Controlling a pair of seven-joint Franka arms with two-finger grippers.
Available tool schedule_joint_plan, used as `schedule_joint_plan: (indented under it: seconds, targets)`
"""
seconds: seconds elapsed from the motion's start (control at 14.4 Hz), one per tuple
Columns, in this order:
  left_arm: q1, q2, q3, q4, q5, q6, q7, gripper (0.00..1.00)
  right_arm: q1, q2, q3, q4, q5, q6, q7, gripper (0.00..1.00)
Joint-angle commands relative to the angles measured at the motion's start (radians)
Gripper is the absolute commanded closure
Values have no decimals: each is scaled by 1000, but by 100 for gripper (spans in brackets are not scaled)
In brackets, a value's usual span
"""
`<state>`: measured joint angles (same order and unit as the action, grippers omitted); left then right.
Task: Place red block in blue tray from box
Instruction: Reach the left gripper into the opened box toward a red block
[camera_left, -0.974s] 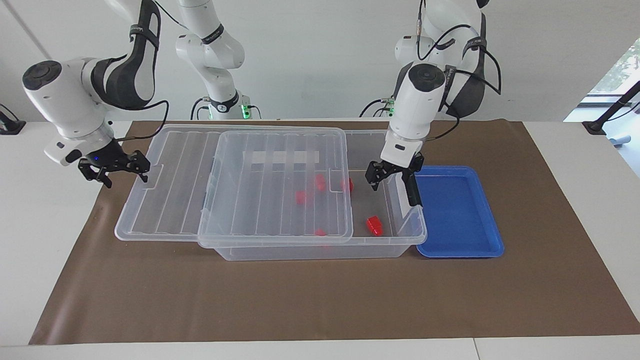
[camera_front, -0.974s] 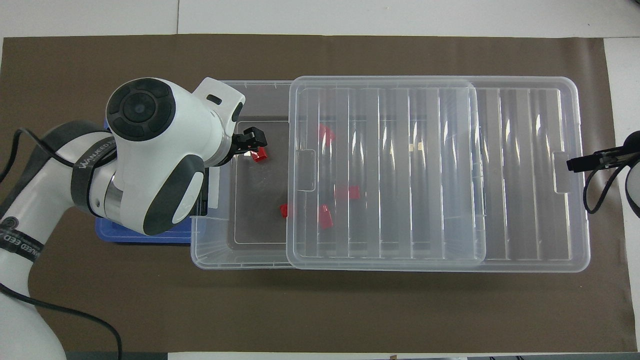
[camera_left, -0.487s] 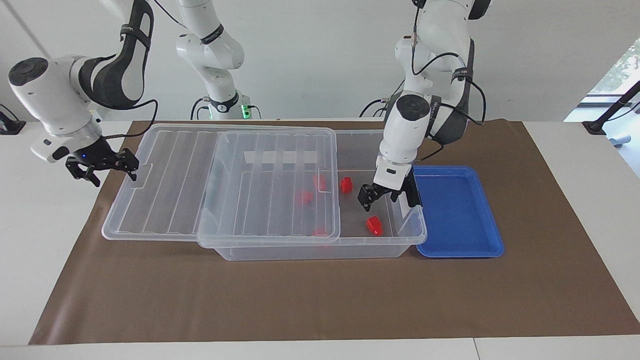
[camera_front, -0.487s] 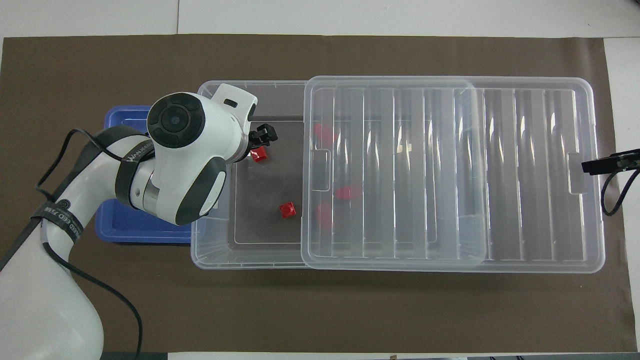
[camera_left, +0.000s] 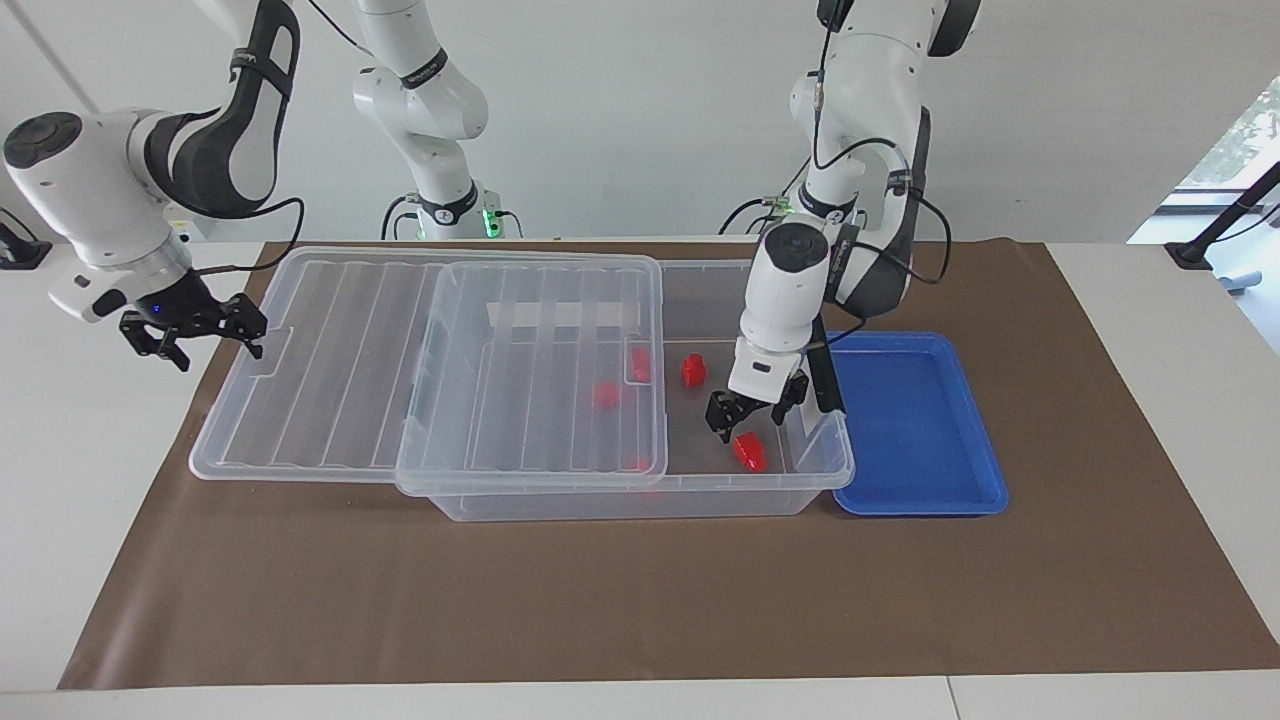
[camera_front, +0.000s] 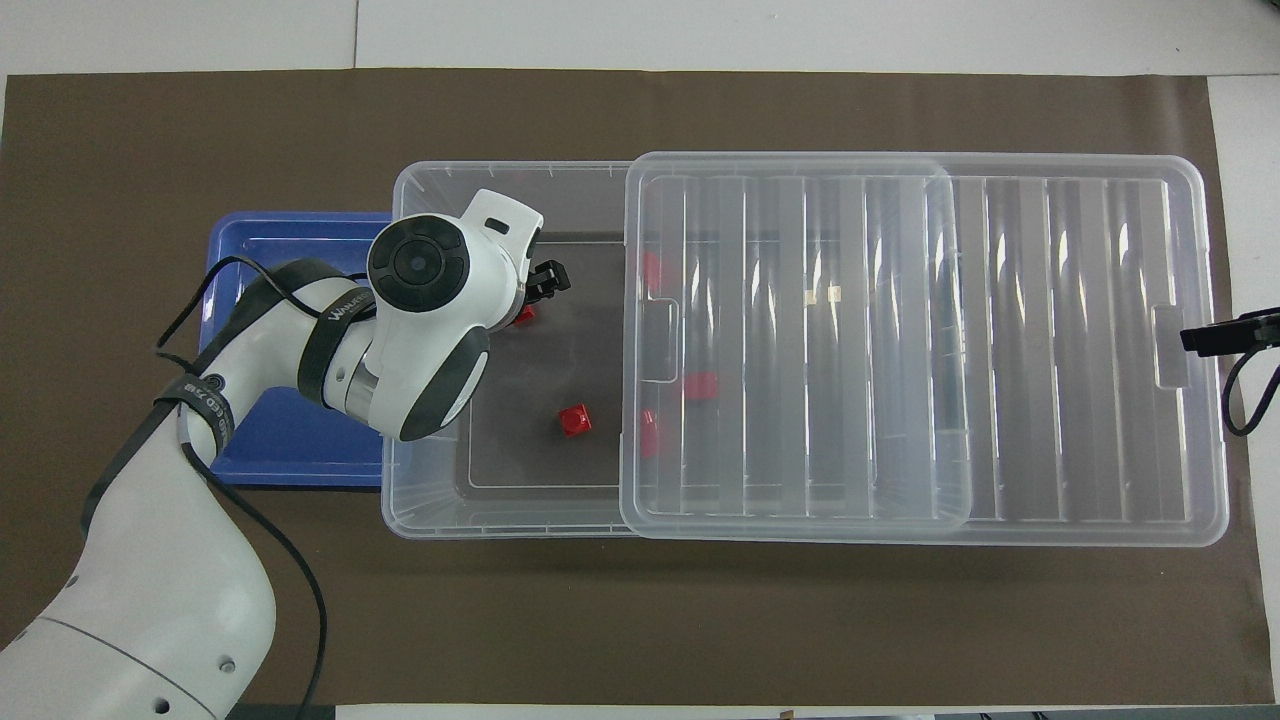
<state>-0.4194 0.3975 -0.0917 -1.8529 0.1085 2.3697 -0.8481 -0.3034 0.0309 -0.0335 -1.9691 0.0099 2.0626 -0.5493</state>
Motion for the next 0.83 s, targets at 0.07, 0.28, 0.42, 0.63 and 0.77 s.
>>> schedule_joint_plan:
  seconds: [0.07, 0.28, 0.42, 0.63, 0.77]
  targets:
    - [-1, 14, 7, -5, 33, 31, -16, 4, -14, -6, 9, -2, -15, 5, -24, 0]
    - [2, 14, 7, -15, 34, 51, -12, 4, -16, -3, 9, 16, -15, -10, -26, 0]
    - [4, 14, 9, -22, 34, 54, -12, 4, -8, 11, 11, 94, -10, -112, -23, 0]
    - [4, 14, 9, -22, 34, 52, -12, 5, 21, -6, 12, 211, -2, -269, -9, 0]
    - [2, 14, 9, -22, 34, 54, -12, 33, 49, -38, 18, 240, 1, -344, 32, 0]
